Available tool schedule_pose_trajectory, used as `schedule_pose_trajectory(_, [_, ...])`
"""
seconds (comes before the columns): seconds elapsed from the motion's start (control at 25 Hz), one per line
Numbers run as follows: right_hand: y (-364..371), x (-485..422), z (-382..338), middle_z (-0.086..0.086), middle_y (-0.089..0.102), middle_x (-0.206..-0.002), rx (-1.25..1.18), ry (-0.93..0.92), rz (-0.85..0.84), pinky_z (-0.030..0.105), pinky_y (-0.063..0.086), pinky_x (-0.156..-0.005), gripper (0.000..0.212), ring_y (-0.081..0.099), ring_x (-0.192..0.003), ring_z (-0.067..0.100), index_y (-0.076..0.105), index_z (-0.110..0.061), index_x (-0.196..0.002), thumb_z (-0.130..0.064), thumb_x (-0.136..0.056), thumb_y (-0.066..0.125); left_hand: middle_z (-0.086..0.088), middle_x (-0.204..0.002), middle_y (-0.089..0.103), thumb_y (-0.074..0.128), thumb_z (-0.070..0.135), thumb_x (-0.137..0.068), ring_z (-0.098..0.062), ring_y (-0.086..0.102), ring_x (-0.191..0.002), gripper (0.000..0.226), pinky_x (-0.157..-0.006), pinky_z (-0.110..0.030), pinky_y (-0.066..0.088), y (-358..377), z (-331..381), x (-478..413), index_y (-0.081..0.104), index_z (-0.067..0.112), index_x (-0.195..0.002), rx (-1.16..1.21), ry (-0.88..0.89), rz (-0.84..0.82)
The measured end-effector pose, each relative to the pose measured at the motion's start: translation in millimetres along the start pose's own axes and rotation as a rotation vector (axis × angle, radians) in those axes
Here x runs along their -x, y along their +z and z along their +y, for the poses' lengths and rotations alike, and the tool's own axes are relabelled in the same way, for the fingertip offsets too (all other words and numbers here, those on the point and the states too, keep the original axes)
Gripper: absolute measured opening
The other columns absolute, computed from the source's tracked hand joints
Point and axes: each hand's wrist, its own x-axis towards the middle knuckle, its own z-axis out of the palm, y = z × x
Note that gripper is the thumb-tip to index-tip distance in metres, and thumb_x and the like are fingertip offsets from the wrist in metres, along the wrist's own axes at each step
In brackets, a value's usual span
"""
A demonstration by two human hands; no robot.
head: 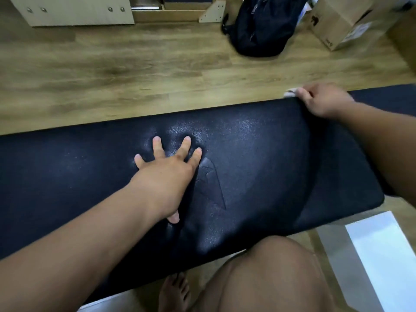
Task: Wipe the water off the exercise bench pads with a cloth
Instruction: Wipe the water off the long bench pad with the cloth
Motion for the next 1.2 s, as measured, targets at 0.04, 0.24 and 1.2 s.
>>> schedule_pose_trajectory(0.04, [-0.4,-0.8,15.3,0.017,0.059,-0.127,-0.021,0.079,0.023,0.043,0.046,-0.094,0.063,0.054,-0.113,0.039,0.057,-0.023,-0.124,-0.064,-0.092,0.021,0.008,-0.156,-0.036,0.095,0.026,-0.056,-0.056,-0.014,-0.142,0.151,-0.104,-0.075,0.027,0.7,0.0,-0.5,-0.022,0.029,-0.152,-0.001,0.0,0.0])
schedule_pose_trajectory(0.24, [1.6,4.4,23.8,0.023,0.061,-0.12,-0.167,0.197,0.15,0.037,0.044,-0.091,0.043,0.054,-0.111,0.042,0.063,-0.013,-0.115,-0.043,-0.098,0.037,0.004,-0.157,-0.034,0.095,0.022,-0.055,-0.058,-0.013,-0.141,0.152,-0.104,-0.076,0.026,-3.8,6.9,-0.2,-0.022,0.025,-0.152,0.009,-0.02,0.01])
schedule_pose_trajectory(1.2, [26.4,176.6,-613.5,0.014,0.068,-0.109,-0.071,-1.145,0.0,0.029,0.04,-0.082,0.025,0.059,-0.106,0.031,0.068,-0.01,-0.106,-0.026,-0.095,0.053,0.0,-0.105,0.064,0.061,0.03,-0.085,-0.027,0.058,-0.103,0.016,-0.082,-0.036,0.044,181.9,-238.5,184.3,0.066,0.022,-0.097,0.891,-0.627,0.972])
